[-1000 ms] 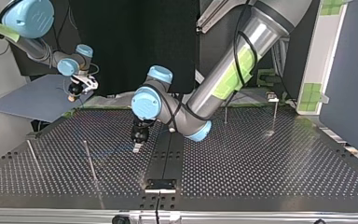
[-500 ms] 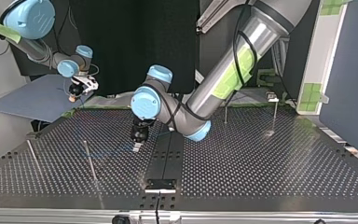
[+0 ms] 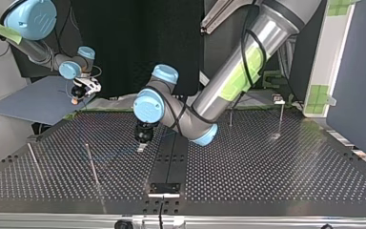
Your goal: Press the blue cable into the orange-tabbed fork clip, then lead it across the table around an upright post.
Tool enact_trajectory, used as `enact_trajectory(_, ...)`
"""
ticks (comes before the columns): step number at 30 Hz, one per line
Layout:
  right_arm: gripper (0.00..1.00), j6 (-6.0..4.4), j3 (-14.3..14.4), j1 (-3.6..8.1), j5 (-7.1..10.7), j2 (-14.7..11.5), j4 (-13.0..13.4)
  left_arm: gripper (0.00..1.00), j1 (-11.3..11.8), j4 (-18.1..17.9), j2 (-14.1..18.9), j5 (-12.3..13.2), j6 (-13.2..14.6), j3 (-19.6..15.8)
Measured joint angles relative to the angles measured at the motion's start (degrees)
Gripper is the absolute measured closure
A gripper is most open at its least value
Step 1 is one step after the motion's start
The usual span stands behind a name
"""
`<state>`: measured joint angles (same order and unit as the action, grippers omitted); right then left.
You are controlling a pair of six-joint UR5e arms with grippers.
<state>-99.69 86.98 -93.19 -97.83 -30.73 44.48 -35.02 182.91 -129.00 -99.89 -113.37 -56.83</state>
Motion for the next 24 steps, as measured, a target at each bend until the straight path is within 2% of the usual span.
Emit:
enact_trajectory(11,1.0,-0.11,-0.2,-0.15,-0.04,0.0,-1.4,0.0,0.6,4.7,0.3,-0.2,-1.3,-1.3)
enact_trajectory(19,1.0,-0.05,-0.2,-0.29,0.0,0.0,-1.8,0.0,0.7,2.2,0.3,0.7,-4.6,-4.8)
enact_trajectory(24,1.0,0.05,-0.2,-0.35,0.0,0.0,-1.8,0.0,0.9,-0.3,0.4,-0.6,-5.9,-5.7)
